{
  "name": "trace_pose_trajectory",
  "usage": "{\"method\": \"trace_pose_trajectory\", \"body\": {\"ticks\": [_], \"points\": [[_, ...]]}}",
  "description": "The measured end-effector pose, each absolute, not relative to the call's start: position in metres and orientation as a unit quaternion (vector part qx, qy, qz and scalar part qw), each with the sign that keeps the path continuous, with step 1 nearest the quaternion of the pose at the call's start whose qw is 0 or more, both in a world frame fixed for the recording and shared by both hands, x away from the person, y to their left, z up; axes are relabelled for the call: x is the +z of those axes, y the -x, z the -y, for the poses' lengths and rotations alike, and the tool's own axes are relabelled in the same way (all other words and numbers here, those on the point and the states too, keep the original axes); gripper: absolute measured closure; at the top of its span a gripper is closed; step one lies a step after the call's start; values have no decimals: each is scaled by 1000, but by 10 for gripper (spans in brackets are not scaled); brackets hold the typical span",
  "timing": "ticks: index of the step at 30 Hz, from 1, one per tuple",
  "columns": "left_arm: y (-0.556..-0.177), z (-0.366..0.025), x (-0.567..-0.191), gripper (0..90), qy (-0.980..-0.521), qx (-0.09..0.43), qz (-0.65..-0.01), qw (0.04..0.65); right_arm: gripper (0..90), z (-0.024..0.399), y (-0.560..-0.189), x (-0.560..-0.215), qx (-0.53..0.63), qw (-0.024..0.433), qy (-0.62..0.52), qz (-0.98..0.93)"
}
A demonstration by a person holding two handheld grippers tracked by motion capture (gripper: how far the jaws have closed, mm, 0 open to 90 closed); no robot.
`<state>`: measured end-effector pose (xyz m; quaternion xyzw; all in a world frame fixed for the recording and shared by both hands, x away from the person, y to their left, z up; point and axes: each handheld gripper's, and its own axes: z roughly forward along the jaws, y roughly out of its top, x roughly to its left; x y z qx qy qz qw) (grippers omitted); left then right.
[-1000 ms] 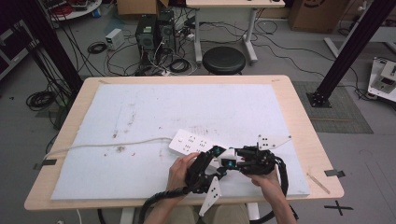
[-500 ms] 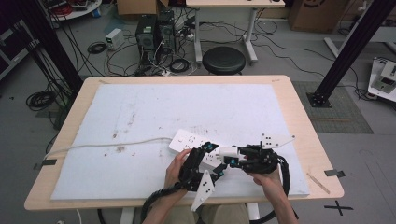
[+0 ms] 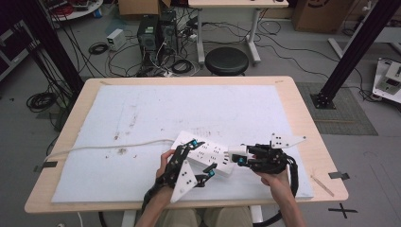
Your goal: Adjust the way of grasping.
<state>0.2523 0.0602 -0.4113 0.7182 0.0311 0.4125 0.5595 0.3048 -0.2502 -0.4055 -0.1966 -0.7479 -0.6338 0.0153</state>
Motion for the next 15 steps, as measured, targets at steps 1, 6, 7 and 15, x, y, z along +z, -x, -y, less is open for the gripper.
{"method": "trace_pose_trajectory", "body": {"ticks": [1, 6, 7, 15], "points": [[-254, -64, -410, 257, -718, 404, -43, 566, 631, 250, -305, -405, -633, 13, 195, 749], [-262, -85, -407, 256, -718, 359, -96, 588, 631, 250, -304, -405, -625, 10, 198, 755], [-262, -85, -407, 257, -718, 359, -96, 588, 631, 250, -304, -405, -625, 10, 198, 755], [-277, -136, -406, 237, -705, 292, -211, 611, 631, 251, -302, -405, -620, -7, 200, 759]]}}
